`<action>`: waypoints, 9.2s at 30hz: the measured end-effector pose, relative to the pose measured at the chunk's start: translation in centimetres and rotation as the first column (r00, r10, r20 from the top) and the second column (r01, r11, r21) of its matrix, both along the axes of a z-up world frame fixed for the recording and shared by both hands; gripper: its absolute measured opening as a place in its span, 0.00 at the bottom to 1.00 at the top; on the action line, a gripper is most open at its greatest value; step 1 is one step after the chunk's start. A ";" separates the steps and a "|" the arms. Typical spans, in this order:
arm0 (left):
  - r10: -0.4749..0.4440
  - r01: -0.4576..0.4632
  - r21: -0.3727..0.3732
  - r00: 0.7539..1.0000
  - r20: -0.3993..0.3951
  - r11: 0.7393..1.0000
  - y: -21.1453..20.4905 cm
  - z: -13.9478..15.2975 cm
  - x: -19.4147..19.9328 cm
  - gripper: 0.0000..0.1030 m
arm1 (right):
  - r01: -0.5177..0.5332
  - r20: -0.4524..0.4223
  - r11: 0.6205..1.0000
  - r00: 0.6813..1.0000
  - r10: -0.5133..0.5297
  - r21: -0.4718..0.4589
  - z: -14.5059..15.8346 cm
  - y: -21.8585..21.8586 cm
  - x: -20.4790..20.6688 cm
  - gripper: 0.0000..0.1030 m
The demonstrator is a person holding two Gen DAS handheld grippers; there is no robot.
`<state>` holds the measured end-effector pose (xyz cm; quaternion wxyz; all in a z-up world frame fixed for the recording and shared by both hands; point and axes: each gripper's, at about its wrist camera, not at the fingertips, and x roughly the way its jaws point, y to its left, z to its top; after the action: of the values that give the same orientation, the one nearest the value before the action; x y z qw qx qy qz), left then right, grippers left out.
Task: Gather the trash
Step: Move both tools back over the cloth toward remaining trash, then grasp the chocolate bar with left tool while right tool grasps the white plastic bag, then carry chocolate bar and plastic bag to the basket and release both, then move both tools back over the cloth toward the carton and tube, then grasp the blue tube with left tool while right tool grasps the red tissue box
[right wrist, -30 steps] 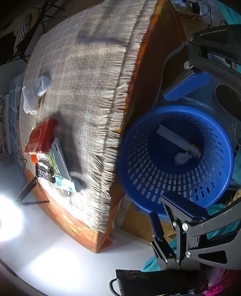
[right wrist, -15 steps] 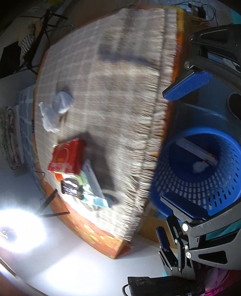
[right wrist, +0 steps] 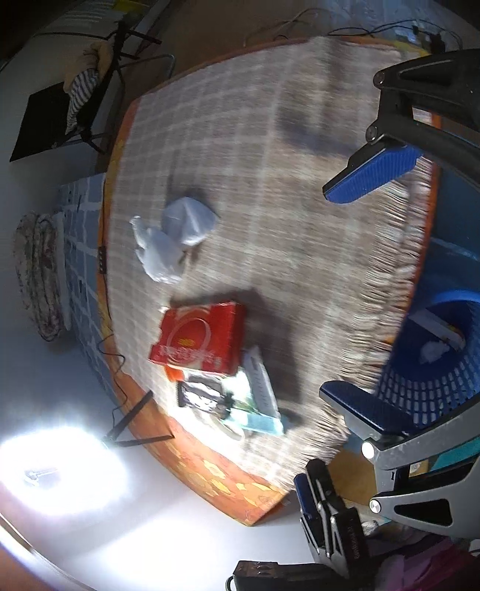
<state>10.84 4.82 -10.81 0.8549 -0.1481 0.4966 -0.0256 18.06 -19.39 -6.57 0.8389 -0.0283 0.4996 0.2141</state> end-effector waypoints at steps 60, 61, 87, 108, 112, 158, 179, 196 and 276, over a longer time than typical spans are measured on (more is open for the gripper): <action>0.026 -0.026 0.034 1.000 -0.002 0.999 3.8 -2.3 15.9 0.16 | 0.062 -0.052 0.992 0.996 -0.068 -0.107 -5.8 6.4 22.4 0.53; 0.026 -0.026 0.031 1.000 0.000 0.999 3.8 -2.2 15.9 0.16 | 0.066 -0.046 0.993 0.996 -0.071 -0.102 -5.6 6.3 22.3 0.53; 0.009 -0.013 0.027 0.994 0.113 1.000 1.9 4.0 8.0 0.15 | -0.030 0.047 0.999 0.999 0.028 0.045 3.2 3.9 10.7 0.52; -0.041 0.039 0.017 0.994 0.105 0.999 -3.1 3.2 -4.7 0.15 | -0.173 0.017 0.984 0.985 0.172 0.042 2.3 3.9 -4.7 0.52; -0.045 0.044 0.011 0.995 0.084 0.999 -3.7 2.0 -6.1 0.15 | -0.196 0.007 0.980 0.981 0.195 0.032 1.5 4.2 -6.8 0.52; 0.009 -0.003 0.039 0.987 -0.159 0.999 -4.5 -9.0 -9.8 0.38 | -0.213 -0.203 0.976 0.958 0.201 -0.039 -9.2 5.4 -11.5 0.71; 0.040 -0.032 0.054 0.987 -0.155 0.998 -4.2 -8.9 -9.6 0.61 | -0.170 -0.213 0.984 0.965 0.153 -0.060 -8.9 4.6 -11.1 0.87; 0.041 -0.037 0.034 0.991 -0.130 0.999 -3.8 -7.1 -8.3 0.61 | -0.159 -0.113 0.986 0.982 0.153 -0.045 -5.9 4.4 -8.6 0.91; 0.030 -0.031 -0.016 0.998 -0.054 0.999 1.8 -6.5 12.7 0.13 | -0.123 -0.085 0.982 0.990 0.112 -0.143 -3.9 10.5 16.2 0.38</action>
<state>23.53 6.61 -17.29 0.8403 -0.1633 0.5169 -0.0127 34.23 -8.93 -10.46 0.8006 -0.1116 0.5435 0.2265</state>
